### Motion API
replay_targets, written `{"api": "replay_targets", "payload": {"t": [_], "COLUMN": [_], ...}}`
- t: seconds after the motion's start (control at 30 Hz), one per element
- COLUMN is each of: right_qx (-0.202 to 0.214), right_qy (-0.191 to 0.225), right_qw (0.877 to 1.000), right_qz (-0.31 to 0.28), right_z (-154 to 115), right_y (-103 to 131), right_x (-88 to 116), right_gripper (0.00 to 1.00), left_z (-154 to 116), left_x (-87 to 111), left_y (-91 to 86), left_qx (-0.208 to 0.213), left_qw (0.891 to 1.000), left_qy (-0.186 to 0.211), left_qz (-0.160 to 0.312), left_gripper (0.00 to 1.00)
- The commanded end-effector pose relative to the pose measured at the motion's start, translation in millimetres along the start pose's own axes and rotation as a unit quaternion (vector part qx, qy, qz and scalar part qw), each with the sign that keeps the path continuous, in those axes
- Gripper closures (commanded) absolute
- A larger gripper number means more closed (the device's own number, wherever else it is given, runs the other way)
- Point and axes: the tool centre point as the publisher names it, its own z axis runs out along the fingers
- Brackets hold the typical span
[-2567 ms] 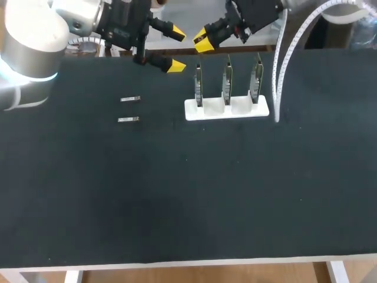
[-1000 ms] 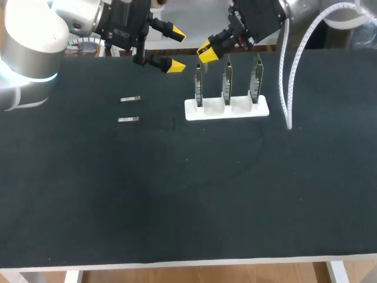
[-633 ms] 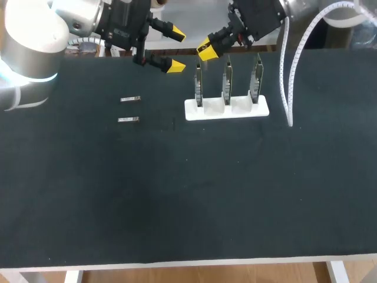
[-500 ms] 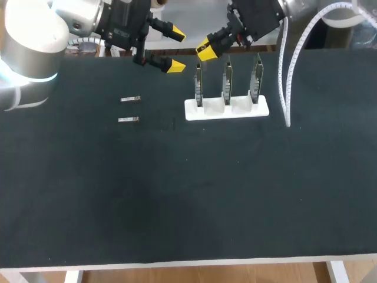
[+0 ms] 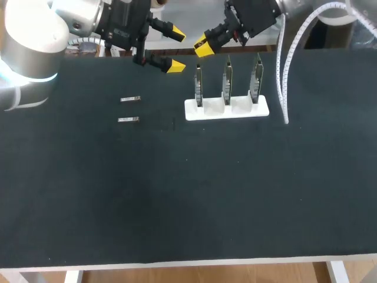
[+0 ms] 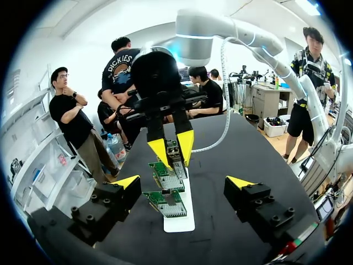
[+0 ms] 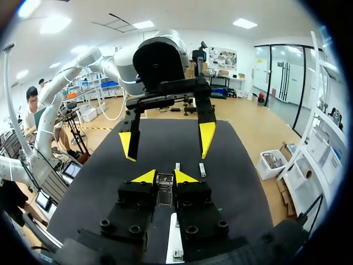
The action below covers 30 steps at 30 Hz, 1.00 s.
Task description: Pick up the optical module with the left hand, and insert it into the network port with the right hand.
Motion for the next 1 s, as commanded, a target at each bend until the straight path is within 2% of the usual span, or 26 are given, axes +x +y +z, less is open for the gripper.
{"api": "replay_targets", "payload": {"t": [0.03, 0.53, 1.0], "right_qx": [-0.008, -0.007, -0.005], "right_qy": [-0.001, -0.005, -0.005], "right_qw": [1.000, 1.000, 1.000], "right_qz": [0.002, 0.019, 0.004], "right_z": [2, 4, 4], "right_y": [-6, -5, -14], "right_x": [2, 14, 6], "right_gripper": [1.00, 1.00, 1.00], "left_z": [0, 0, 0], "left_x": [-0.9, -0.9, -0.9], "left_y": [1.1, 1.1, 1.1], "left_qx": [0.001, 0.001, 0.001], "left_qw": [1.000, 1.000, 1.000], "left_qy": [0.002, 0.002, 0.002], "left_qz": [0.000, 0.000, 0.000], "left_gripper": [0.00, 0.00, 0.00]}}
